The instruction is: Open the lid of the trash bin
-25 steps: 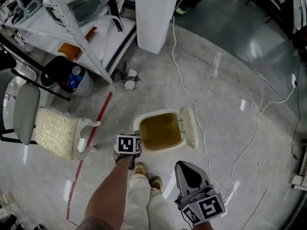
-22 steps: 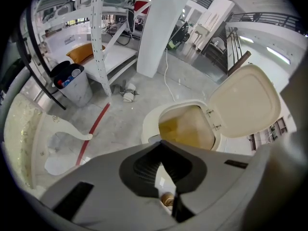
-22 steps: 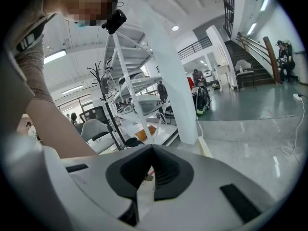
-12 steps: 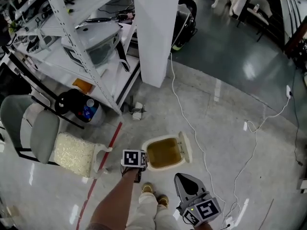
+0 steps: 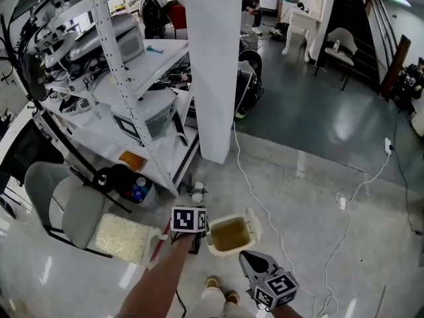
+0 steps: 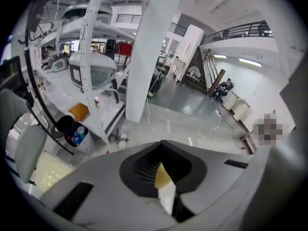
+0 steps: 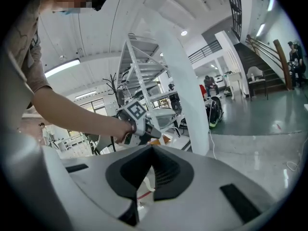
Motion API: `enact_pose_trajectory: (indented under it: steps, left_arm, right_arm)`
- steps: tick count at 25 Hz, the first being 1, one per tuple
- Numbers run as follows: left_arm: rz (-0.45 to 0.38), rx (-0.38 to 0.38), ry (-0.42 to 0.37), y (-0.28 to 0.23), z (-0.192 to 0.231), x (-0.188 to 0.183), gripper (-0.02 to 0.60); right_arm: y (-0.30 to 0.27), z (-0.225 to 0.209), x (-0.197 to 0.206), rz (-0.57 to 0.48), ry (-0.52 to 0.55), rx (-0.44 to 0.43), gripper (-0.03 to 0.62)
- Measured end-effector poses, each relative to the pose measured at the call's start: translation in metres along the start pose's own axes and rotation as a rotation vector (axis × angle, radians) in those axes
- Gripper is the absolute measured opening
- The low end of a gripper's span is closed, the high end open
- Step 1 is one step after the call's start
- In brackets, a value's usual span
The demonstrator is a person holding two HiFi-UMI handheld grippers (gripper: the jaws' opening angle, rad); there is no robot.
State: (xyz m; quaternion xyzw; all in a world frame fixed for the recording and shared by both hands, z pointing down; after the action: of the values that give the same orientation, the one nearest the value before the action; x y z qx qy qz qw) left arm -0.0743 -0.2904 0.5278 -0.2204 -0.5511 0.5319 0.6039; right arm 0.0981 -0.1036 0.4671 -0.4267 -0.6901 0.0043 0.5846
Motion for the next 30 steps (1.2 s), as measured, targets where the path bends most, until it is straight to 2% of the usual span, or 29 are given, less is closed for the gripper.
enact_pose_trajectory:
  steps: [7,14,17,21,26,30]
  left_arm:
    - [-0.140,0.006,-0.047,0.094,-0.021,-0.038,-0.002]
    - [-0.436,0.031,-0.196,0.210,-0.072,-0.057,0.000]
    - [-0.552,0.057,-0.230,0.249,-0.095,-0.044,0.000]
    - [-0.645,0.061,-0.263,0.272,-0.118,-0.019,-0.002]
    - [-0.737,0.004,-0.326,0.277,-0.135,0.016,0.000]
    - [-0.791,-0.052,-0.352,0.258,-0.138,0.047,0.000]
  right_arm:
    - [0.019,0.024,-0.021,-0.021,0.041,-0.010,0.032]
    - [0.034,0.032,-0.046,-0.086,0.052,0.027,0.032]
    - [0.039,0.034,-0.063,-0.120,0.070,0.047,0.032]
    - [0.047,0.035,-0.084,-0.171,0.089,0.069,0.032]
    - [0.061,0.038,-0.098,-0.219,0.108,0.100,0.032]
    - [0.069,0.033,-0.101,-0.238,0.116,0.128,0.032]
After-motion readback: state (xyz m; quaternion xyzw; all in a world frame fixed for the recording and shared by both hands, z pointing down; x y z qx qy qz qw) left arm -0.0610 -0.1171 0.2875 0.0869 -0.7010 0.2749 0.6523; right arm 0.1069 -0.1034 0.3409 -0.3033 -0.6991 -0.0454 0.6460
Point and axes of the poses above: the fingertips, and each gripper's own axes: y backward along the fingers, z to its left, x out of its underside, the point moved 6 cm from there along y, backward along the fingers, and after that the axes turned 11 degrees about z, right-handed, at the moved point
